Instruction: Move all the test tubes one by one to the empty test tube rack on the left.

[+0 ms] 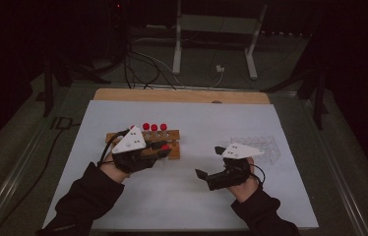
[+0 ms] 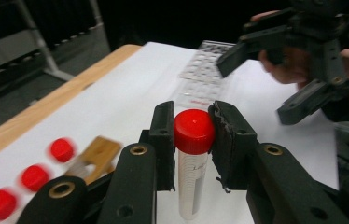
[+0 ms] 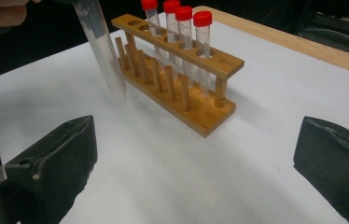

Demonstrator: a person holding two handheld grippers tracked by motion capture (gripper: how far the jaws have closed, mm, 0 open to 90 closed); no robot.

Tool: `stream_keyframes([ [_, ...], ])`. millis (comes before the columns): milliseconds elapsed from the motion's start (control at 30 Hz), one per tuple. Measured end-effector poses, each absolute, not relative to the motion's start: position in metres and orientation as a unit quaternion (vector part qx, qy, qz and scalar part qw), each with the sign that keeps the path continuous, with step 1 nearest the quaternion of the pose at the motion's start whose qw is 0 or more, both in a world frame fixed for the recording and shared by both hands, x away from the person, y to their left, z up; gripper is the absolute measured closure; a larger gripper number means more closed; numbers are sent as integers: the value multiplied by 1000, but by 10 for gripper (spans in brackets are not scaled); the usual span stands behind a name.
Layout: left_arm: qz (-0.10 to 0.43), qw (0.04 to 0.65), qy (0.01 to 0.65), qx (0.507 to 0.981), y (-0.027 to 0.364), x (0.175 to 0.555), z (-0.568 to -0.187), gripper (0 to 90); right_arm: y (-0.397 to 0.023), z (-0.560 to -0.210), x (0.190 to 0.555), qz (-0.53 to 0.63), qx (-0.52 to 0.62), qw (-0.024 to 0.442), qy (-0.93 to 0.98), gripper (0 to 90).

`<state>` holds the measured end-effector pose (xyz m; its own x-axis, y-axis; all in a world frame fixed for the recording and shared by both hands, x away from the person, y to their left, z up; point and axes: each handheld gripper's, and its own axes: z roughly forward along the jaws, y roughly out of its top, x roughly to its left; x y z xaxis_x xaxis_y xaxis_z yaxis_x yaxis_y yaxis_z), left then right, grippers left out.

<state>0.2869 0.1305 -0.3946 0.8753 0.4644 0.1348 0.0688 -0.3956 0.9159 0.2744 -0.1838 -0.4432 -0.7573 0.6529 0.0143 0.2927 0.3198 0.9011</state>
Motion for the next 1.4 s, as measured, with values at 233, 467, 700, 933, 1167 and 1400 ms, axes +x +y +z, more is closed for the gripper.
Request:
stream_keyframes([
  [233,213,524,195,801,162,287,-386,721,-188,-442,275,510,295,176,789,0],
  [467,241,512,227,792,192,291,-379,720,-188,-440,273,517,291,179,785,0],
  [700,273,513,251,774,209,304,-372,721,-189,-439,274,519,291,182,783,0],
  [933,290,513,277,759,213,320,-376,720,-191,-439,274,521,291,183,781,0],
  [1167,302,515,298,745,213,337,-386,720,-191,-439,274,520,290,182,783,0],
  [1400,306,509,321,738,216,350,-404,720,-192,-440,274,519,291,183,782,0],
])
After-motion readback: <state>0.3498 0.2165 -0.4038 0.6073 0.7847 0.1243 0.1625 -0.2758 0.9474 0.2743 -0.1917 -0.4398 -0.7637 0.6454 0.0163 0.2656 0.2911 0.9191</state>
